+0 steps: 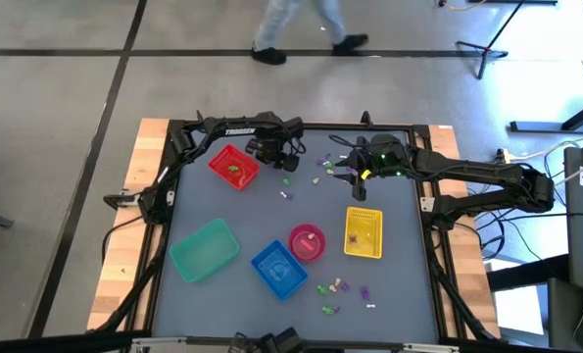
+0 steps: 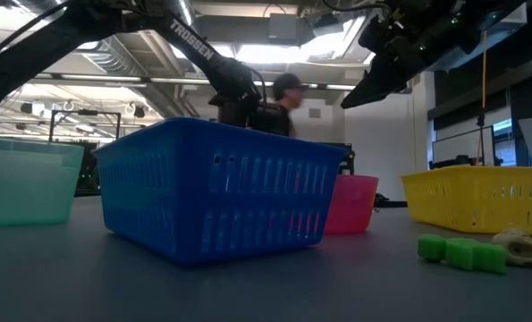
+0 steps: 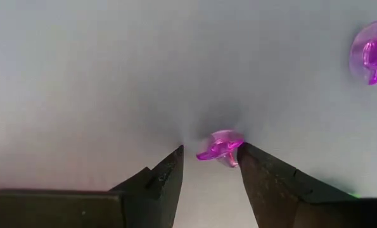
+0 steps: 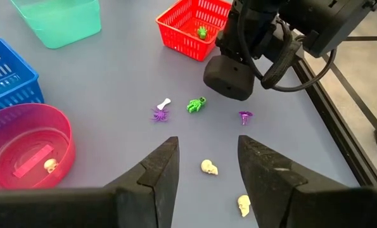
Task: Sort Halloween decoration
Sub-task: Put the violet witch hat toy into the blue bin
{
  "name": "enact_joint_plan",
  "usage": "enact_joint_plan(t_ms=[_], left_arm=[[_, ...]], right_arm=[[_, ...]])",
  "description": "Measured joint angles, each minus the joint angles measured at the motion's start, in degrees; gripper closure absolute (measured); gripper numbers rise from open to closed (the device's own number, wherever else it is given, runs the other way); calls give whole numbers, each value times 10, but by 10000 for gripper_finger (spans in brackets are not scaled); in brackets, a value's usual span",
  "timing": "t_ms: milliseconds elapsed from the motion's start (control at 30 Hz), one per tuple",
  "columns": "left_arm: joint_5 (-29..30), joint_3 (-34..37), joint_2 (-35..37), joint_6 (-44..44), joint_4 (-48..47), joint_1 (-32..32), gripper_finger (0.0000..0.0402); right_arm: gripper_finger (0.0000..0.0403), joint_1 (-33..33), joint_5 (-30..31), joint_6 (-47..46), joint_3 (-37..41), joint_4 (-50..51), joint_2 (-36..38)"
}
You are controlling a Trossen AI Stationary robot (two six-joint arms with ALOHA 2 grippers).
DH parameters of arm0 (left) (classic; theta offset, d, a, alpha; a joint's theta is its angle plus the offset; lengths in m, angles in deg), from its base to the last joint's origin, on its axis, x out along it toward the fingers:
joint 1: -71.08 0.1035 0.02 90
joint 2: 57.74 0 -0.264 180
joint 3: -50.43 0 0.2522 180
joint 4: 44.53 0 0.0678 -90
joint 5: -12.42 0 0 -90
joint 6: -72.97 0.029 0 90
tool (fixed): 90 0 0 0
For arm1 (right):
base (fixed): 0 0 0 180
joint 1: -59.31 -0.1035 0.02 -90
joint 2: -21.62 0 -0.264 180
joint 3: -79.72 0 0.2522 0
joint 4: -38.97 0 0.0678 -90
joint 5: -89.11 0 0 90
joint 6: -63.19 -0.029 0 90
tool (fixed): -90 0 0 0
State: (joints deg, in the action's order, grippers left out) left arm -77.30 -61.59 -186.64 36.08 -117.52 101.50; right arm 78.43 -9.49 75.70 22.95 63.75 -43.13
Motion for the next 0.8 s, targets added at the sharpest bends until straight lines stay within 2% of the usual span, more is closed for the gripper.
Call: enact_joint_plan(t_ms=[800], left_arm=[[5,0,-2,31,8,7,261]], right_arm=[[244,0,0,0,0,0,0]])
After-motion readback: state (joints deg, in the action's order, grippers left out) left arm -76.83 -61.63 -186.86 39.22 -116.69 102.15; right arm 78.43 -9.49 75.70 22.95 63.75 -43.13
